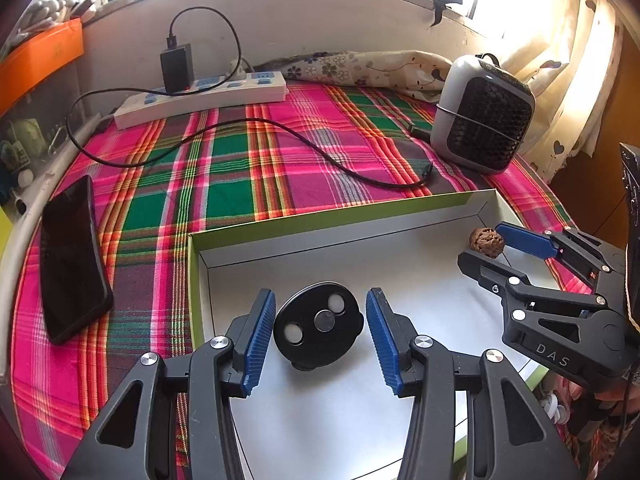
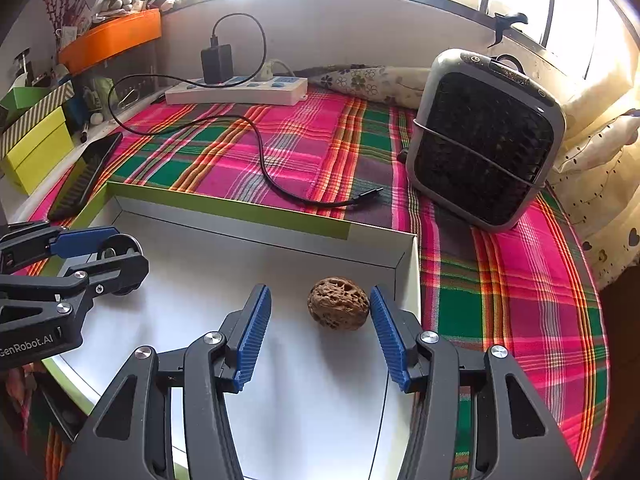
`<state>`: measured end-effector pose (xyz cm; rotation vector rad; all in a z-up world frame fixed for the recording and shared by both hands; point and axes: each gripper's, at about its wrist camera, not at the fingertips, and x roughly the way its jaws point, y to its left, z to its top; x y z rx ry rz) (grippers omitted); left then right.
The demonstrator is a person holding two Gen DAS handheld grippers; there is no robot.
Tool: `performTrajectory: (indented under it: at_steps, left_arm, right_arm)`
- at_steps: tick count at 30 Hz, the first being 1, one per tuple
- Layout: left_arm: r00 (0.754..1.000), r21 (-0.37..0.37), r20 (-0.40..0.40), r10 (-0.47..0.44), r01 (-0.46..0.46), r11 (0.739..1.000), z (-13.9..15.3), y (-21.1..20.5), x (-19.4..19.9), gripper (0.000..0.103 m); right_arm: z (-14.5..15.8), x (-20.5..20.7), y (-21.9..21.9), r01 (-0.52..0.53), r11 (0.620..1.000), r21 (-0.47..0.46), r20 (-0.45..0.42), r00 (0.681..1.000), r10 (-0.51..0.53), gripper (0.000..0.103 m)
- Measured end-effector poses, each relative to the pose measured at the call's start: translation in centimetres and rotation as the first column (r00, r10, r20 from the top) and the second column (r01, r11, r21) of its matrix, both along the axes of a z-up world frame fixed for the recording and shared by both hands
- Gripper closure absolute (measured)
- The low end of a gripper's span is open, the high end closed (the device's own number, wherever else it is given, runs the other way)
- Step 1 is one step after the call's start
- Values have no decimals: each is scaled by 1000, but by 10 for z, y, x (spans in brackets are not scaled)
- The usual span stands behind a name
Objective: Organize objects
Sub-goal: 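Carry walnut and black puck over the white box and open both tools inside, then withdraw both tools from the box and move toward the two pink clips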
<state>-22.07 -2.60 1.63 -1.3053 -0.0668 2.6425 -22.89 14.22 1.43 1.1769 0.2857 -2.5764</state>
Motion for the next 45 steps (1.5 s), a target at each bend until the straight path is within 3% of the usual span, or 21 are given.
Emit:
performTrajectory:
  at_steps: [27, 45]
  left_arm:
    - [994, 46, -110, 21, -16, 999, 37, -13, 55, 57]
    - [987, 54, -148, 65, -58, 997, 36, -38, 109, 57]
  right_arm:
    - [33, 54, 21, 29, 994, -108, -69, 997, -37, 50]
    - [37, 108, 53, 89, 987, -132, -89, 991, -101, 50]
